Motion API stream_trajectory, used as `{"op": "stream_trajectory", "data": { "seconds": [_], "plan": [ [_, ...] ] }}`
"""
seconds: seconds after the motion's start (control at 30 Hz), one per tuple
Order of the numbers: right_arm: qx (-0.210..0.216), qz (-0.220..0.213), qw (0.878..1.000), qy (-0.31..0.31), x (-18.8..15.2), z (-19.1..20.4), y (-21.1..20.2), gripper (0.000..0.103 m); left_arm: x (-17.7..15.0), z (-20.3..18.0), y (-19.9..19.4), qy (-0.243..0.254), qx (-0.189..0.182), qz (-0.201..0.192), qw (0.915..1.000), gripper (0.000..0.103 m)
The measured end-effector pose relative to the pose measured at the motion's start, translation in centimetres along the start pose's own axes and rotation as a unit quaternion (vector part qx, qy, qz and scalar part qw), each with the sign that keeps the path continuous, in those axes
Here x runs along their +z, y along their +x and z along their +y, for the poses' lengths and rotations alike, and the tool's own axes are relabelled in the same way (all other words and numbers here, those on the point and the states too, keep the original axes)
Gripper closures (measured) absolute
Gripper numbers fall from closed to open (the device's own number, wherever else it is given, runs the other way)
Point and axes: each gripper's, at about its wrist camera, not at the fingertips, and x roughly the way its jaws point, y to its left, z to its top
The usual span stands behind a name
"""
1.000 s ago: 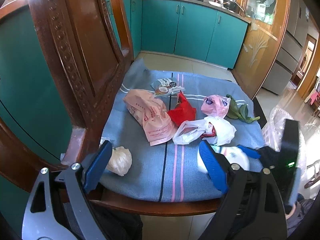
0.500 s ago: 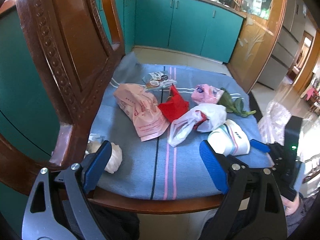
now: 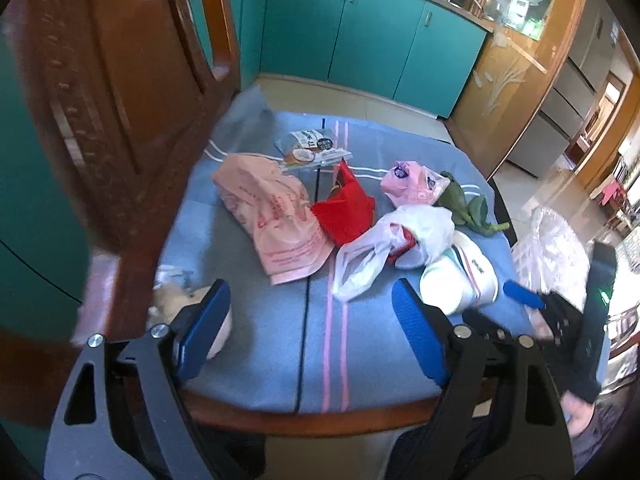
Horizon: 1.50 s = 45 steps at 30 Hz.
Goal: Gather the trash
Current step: 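Grasp the pink printed plastic bag with the left tool, then grasp the white paper cup with the right tool while the left tool holds the pink bag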
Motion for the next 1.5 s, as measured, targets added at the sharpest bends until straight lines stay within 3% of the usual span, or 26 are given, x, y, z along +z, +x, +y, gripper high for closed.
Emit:
{"op": "stream_trajectory", "data": {
  "seconds": [0.07, 0.37, 0.4, 0.43, 0.47, 0.57, 0.63, 1.0, 1.17, 1.3, 1.5],
  "plan": [
    [0.009, -0.006, 1.0, -0.003, 0.1, 0.1, -0.4, 0.016, 1.1, 0.2, 1.6, -0.017, -0.003, 0.003, 0.9998, 0.02],
    [0.007, -0.01, 1.0, -0.026, 0.2, 1.3, -0.3, 0.016, 5.7, 1.8, 8.4, -0.1, 0.051, 0.033, 0.9931, 0.025],
    [0.006, -0.01, 1.0, -0.027, 0.3, 1.4, -0.2, 0.016, 5.8, 1.8, 8.8, -0.101, 0.054, 0.035, 0.9928, 0.036],
    [0.005, -0.01, 1.0, -0.027, 0.2, 1.4, -0.2, 0.016, 5.9, 1.9, 9.5, -0.103, 0.057, 0.045, 0.9921, 0.057],
    [0.005, -0.01, 1.0, -0.027, 0.3, 1.4, -0.1, 0.016, 5.9, 1.9, 10.0, -0.102, 0.055, 0.054, 0.9917, 0.067],
    [0.005, -0.01, 1.0, -0.026, 0.3, 1.3, -0.1, 0.016, 5.5, 1.3, 10.2, -0.085, 0.062, 0.046, 0.9934, 0.078],
    [0.005, -0.01, 1.0, -0.024, 0.3, 1.2, -0.1, 0.016, 4.9, 0.8, 9.2, -0.079, 0.046, 0.037, 0.9951, 0.083],
    [0.021, -0.014, 1.0, -0.017, 0.5, 1.3, 0.3, 0.016, 2.6, -2.2, -0.3, -0.018, 0.024, -0.075, 0.9967, 0.084],
    [0.007, -0.026, 1.0, -0.009, 0.8, 1.6, 0.6, 0.009, 0.9, -3.5, -2.4, 0.009, 0.022, -0.084, 0.9962, 0.084],
    [-0.014, -0.017, 1.0, -0.004, 1.4, 2.0, 1.9, 0.008, -0.2, -4.2, -2.8, 0.018, 0.013, -0.077, 0.9968, 0.084],
    [0.001, 0.003, 1.0, 0.002, 2.2, 2.1, 3.8, 0.01, -1.0, -4.2, -3.4, 0.027, 0.013, -0.073, 0.9969, 0.084]
  ]
}}
